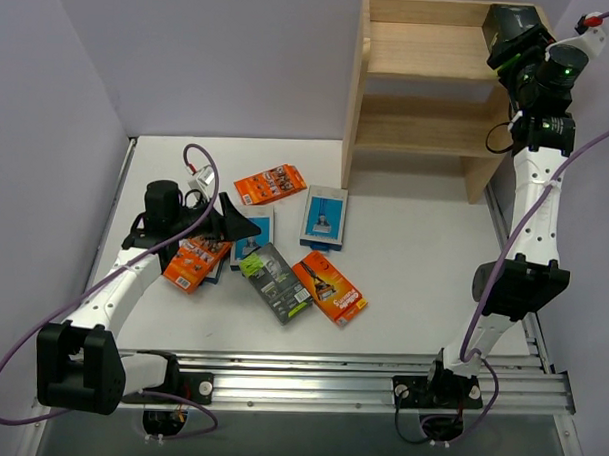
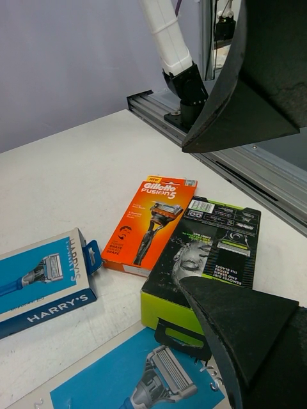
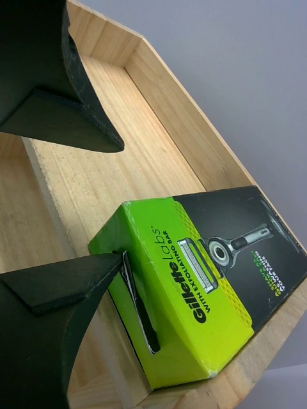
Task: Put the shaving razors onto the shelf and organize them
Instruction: Place the shaving razor onto shelf
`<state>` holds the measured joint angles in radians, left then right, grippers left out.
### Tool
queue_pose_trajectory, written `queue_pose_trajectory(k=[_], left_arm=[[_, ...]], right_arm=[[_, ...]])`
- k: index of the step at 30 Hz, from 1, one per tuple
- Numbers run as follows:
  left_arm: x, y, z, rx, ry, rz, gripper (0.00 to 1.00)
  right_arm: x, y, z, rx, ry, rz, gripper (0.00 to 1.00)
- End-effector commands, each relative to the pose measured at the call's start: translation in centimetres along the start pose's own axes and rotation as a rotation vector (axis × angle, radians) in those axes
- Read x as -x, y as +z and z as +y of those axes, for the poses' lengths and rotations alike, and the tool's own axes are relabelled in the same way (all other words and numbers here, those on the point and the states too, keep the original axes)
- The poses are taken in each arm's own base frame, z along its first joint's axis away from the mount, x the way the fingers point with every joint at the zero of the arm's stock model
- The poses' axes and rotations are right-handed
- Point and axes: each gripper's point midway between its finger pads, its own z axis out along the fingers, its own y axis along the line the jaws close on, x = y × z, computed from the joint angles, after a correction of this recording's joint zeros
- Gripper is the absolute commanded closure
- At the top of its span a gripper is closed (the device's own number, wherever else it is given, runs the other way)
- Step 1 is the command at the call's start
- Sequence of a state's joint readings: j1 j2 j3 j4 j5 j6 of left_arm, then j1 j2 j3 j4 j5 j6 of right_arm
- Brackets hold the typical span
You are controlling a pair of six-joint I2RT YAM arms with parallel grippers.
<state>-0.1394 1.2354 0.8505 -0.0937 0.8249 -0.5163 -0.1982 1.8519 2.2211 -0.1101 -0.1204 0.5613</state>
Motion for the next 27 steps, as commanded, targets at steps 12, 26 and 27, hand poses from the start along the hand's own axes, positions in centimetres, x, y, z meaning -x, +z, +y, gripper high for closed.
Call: queue_pose_trajectory(k=[12, 26, 27], left_arm=[[1.8, -0.2, -1.1, -0.046, 0.054, -0.043, 0.13], [2.3, -0.8, -1.0, -0.022, 0.070, -0.065, 0.13], [2.4, -0.8, -0.9, -0.021, 0.072, -0.068, 0.13]], right_arm=[[3.9, -1.2, 2.3, 0.078, 0.010, -0.095, 0.40], [5.7, -8.7, 4.2, 0.126, 0.011, -0.101, 0.35], [4.8, -8.9, 3.6, 0.116, 0.011, -0.082, 0.34]])
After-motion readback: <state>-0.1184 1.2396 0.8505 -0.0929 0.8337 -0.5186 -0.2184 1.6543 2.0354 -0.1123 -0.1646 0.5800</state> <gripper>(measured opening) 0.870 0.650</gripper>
